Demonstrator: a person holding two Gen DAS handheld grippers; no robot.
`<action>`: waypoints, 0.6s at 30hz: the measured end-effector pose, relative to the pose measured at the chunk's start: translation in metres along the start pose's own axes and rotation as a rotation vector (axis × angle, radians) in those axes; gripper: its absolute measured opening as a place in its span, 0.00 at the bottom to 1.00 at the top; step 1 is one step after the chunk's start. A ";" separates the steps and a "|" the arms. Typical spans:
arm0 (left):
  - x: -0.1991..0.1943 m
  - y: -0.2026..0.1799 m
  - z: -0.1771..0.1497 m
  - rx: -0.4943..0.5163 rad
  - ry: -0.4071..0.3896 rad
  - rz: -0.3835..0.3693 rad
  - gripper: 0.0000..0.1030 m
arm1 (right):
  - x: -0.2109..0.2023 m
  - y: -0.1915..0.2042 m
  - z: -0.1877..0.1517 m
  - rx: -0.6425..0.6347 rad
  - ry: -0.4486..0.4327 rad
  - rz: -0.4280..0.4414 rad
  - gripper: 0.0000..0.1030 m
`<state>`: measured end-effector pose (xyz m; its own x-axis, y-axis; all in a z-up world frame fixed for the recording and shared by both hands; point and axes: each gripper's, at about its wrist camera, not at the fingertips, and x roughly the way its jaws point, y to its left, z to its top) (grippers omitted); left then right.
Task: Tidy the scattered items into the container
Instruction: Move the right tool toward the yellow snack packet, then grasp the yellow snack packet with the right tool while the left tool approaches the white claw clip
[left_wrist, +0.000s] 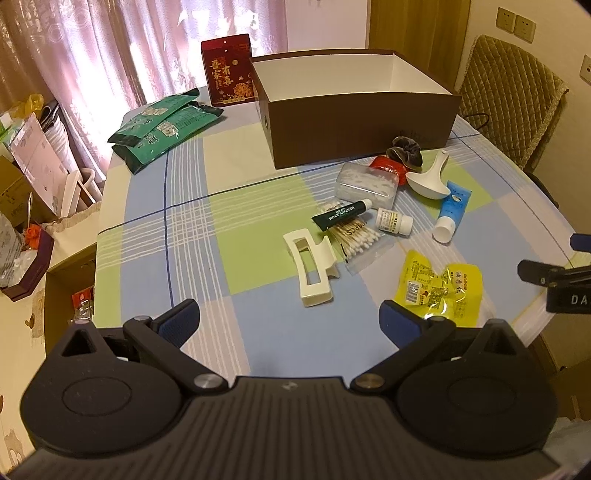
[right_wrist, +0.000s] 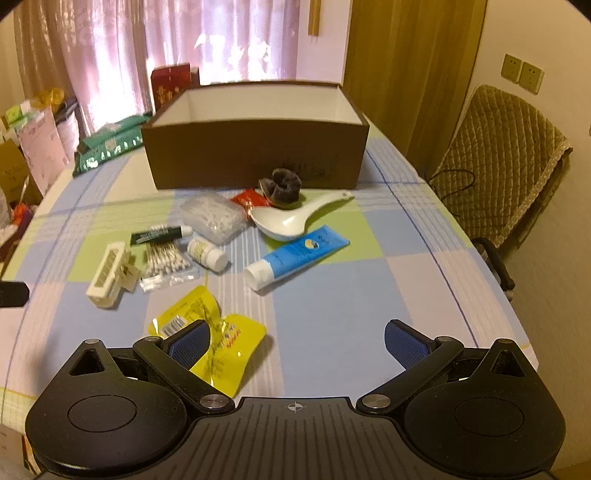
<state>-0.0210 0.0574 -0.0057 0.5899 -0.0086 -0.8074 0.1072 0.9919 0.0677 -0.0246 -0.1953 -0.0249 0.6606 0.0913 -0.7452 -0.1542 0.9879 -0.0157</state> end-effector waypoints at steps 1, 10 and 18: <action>0.000 0.000 -0.001 0.005 -0.006 0.000 0.99 | -0.001 0.000 -0.001 0.007 -0.007 0.007 1.00; 0.008 -0.001 -0.007 0.046 -0.014 -0.020 0.99 | -0.001 -0.002 -0.008 0.051 -0.016 0.077 1.00; 0.014 0.011 -0.018 0.018 0.009 -0.031 0.99 | 0.020 -0.002 -0.015 0.092 0.064 0.233 1.00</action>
<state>-0.0258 0.0702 -0.0272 0.5792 -0.0383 -0.8143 0.1399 0.9887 0.0530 -0.0222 -0.1969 -0.0500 0.5670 0.3126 -0.7621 -0.2272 0.9486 0.2202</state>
